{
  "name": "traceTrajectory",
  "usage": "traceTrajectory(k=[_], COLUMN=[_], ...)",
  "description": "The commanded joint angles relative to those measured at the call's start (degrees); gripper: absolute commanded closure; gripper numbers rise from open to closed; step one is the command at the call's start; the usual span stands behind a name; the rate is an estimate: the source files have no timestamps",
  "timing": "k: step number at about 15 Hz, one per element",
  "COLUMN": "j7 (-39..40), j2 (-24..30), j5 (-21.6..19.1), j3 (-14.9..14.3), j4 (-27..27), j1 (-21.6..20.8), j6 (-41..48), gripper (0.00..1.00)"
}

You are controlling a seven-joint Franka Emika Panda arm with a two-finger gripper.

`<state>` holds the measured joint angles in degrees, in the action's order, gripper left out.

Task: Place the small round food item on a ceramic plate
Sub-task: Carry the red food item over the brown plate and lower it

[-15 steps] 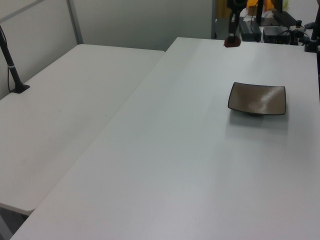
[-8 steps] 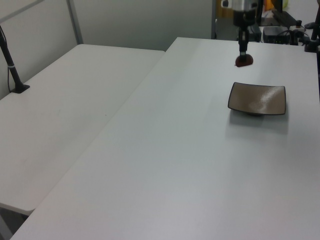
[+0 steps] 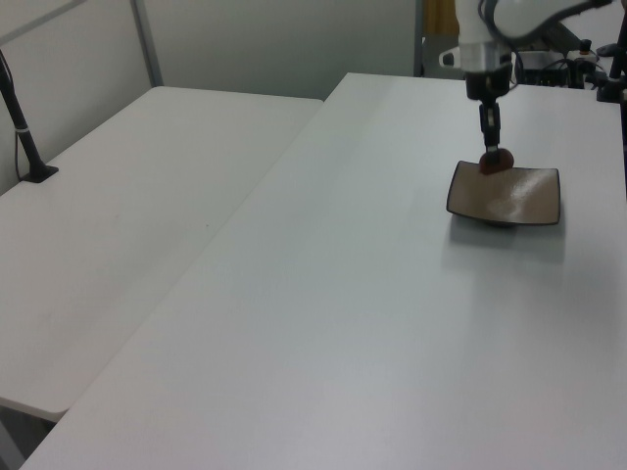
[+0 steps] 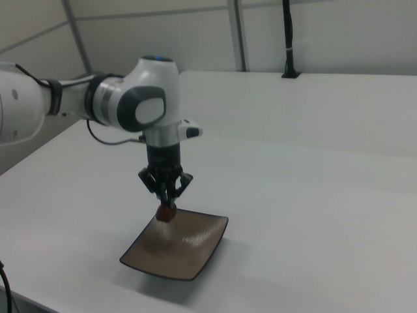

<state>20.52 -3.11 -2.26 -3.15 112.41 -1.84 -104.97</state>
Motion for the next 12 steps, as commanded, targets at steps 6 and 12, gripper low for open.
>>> traceTrajectory(k=[6,12], j7=[-1.2,-1.4], j2=[2.3,2.4], j5=[5.8,6.0], j3=[0.0,0.0], j4=[13.8,17.1], j1=[-0.1,0.3], j6=[-15.6,-21.4], gripper=[0.86,0.82])
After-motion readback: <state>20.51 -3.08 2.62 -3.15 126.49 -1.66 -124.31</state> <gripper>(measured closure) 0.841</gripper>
